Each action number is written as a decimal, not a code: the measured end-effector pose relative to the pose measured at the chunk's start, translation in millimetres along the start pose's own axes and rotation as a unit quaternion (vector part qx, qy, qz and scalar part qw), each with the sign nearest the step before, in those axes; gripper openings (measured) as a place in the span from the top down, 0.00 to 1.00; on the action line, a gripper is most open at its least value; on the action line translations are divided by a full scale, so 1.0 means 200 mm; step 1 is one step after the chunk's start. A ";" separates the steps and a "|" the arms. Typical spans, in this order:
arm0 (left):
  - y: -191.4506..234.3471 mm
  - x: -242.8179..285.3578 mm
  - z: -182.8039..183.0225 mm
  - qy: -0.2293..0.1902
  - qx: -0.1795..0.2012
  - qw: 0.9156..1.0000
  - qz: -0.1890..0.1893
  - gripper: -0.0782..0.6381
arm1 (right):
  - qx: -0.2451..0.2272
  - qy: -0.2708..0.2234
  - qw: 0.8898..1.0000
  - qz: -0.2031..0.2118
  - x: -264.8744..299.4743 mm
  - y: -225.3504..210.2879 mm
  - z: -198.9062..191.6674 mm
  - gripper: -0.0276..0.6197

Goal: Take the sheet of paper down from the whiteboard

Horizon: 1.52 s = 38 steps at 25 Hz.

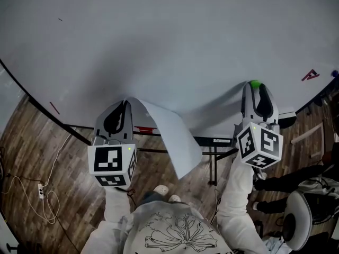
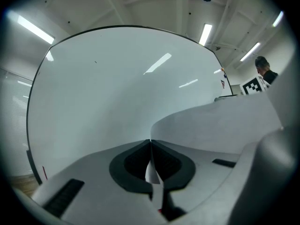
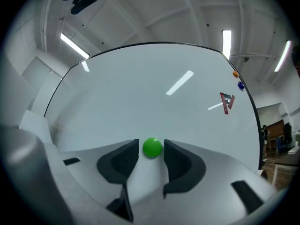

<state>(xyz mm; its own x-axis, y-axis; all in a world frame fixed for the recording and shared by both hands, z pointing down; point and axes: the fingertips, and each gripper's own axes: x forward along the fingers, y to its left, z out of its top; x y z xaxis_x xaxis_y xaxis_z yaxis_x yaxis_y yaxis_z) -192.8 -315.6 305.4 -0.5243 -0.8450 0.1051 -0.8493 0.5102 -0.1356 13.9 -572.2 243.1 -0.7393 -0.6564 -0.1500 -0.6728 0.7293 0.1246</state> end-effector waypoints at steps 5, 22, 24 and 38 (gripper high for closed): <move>-0.04 -0.02 0.03 -0.006 0.007 1.000 -0.008 0.88 | 0.014 -0.005 1.000 -0.001 -0.07 0.04 0.01 0.74; -0.32 -0.08 0.16 -0.043 0.026 0.998 -0.048 0.88 | 0.042 -0.009 0.998 0.049 -0.26 0.32 0.05 0.93; -0.36 -0.09 0.16 -0.043 0.026 0.997 -0.052 0.88 | 0.046 -0.003 0.998 0.053 -0.28 0.32 0.03 0.93; -0.46 -0.10 0.15 -0.043 0.017 0.997 -0.061 0.88 | 0.059 0.013 0.996 0.064 -0.33 0.34 -0.03 0.95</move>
<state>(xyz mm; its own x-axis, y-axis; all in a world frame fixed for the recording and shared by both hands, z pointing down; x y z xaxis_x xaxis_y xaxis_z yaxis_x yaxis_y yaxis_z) -103.2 -350.9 285.3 -0.4084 -0.9120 0.0378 -0.9034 0.3979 -0.1601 17.3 -481.0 268.2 -0.8208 -0.5595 -0.1148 -0.5654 0.8245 0.0239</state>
